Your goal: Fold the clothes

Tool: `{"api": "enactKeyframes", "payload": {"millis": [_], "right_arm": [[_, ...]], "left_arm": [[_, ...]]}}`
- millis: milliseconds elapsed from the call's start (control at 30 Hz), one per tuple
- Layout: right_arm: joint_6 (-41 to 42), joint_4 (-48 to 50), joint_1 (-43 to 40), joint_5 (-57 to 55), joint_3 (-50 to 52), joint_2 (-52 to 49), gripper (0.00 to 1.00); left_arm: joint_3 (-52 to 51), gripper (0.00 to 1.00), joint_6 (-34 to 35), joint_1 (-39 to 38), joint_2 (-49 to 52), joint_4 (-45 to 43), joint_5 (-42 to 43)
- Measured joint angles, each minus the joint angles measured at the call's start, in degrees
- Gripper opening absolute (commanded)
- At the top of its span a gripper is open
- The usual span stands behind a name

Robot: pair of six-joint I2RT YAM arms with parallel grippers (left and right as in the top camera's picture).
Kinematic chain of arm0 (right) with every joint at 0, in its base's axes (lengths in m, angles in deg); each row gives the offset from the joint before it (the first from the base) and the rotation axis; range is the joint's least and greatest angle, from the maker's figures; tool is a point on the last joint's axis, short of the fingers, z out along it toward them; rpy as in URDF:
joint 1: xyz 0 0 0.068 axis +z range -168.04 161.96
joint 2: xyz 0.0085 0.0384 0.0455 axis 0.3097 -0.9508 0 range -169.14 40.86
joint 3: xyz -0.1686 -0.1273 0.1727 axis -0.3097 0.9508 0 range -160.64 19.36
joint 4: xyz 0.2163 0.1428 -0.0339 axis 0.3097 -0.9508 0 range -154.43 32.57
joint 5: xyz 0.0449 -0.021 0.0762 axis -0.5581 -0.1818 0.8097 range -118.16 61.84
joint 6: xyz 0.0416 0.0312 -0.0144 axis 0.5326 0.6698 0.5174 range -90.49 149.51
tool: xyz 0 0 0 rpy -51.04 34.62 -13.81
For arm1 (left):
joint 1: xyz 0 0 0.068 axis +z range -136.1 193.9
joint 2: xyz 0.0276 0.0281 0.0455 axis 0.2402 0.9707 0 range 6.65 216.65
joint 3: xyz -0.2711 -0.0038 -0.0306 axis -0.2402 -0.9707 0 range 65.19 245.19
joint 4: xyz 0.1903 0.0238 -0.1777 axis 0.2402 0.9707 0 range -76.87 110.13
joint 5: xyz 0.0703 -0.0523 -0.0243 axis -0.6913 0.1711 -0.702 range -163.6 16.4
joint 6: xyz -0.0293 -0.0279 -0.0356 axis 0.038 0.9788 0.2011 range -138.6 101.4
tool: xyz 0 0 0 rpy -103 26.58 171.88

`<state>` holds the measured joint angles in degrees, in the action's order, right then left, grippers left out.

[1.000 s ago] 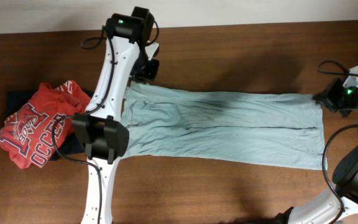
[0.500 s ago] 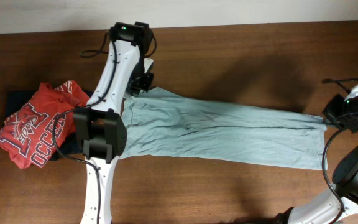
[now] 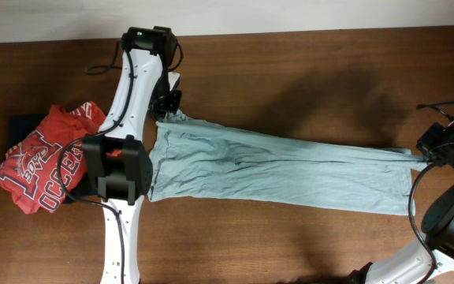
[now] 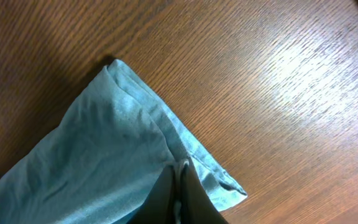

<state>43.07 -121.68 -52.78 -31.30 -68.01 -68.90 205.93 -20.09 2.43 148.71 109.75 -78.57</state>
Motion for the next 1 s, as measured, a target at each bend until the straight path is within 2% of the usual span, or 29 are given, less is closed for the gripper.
{"api": "enactKeyframes", "payload": {"millis": [67, 233, 267, 333, 467, 600, 767, 1000], "right_arm": [[0.2, 0.0, 0.0, -0.4, 0.0, 0.0, 0.29], [0.3, 0.3, 0.0, -1.2, 0.0, 0.0, 0.30], [0.3, 0.4, 0.0, -1.4, 0.0, 0.0, 0.31], [0.4, 0.5, 0.0, -1.5, 0.0, 0.0, 0.30], [0.3, 0.7, 0.0, -0.9, 0.0, 0.0, 0.29], [-0.1, 1.2, 0.0, 3.0, 0.0, 0.0, 0.27], [-4.3, 1.3, -0.1, 13.5, 0.0, 0.0, 0.26], [-10.0, 0.7, -0.1, 25.3, -0.3, 3.3, 0.30]], "left_arm": [[0.0, 0.02, 0.0, -0.1, 0.0, 0.0, 0.0], [0.0, 0.11, -0.1, 0.0, 0.0, 0.0, -0.3], [0.0, 0.16, 0.0, 0.0, 0.0, 0.0, -0.5], [0.0, 0.33, -0.2, 0.0, 0.0, 0.0, -1.1], [-0.1, 0.52, -0.3, 0.4, -0.1, 0.0, -1.8], [-0.3, 0.50, -0.2, 0.9, -1.3, 0.0, -2.2], [-0.6, 0.50, -0.2, 1.0, -6.7, 0.0, -3.7], [-0.8, 0.50, 2.6, 2.0, -23.9, -0.2, -10.4]]}}
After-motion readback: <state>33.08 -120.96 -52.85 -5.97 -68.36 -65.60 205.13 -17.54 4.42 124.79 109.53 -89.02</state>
